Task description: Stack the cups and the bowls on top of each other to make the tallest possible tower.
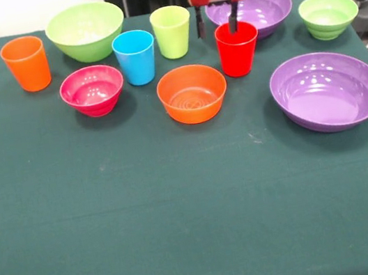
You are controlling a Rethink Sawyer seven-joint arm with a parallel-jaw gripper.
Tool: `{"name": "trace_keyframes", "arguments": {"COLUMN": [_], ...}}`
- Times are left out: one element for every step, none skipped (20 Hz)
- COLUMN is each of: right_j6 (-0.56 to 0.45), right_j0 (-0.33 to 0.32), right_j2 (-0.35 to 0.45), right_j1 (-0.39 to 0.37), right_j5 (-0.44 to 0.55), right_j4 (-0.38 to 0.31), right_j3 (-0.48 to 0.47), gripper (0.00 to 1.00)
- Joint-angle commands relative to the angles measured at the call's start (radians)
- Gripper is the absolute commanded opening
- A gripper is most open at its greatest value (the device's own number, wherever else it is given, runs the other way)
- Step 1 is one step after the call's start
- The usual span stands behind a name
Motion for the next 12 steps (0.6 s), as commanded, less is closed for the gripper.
{"name": "trace_keyframes", "arguments": {"right_j6": [0.066, 0.068, 0.068, 0.068, 0.068, 0.067, 0.067, 0.067, 0.067, 0.066, 0.065, 0.066], "right_j0": [-0.009, -0.009, -0.011, -0.012, -0.015, -0.016, -0.017, -0.018, -0.019, -0.021, -0.024, -0.025], "right_j2": [0.089, 0.090, 0.092, 0.095, 0.098, 0.101, 0.102, 0.103, 0.104, 0.106, 0.108, 0.108], "right_j1": [0.090, 0.092, 0.097, 0.104, 0.108, 0.114, 0.118, 0.122, 0.129, 0.133, 0.139, 0.144], "right_j5": [0.111, 0.109, 0.109, 0.111, 0.113, 0.116, 0.118, 0.118, 0.120, 0.119, 0.120, 0.121], "right_j4": [0.009, 0.008, 0.007, 0.007, 0.008, 0.009, 0.009, 0.009, 0.010, 0.009, 0.010, 0.010], "right_j3": [-0.169, -0.171, -0.177, -0.185, -0.190, -0.199, -0.205, -0.209, -0.218, -0.223, -0.226, -0.230], "gripper": [1.00, 1.00, 1.00, 1.00, 1.00, 1.00, 1.00, 1.00, 1.00, 1.00, 1.00, 1.00]}}
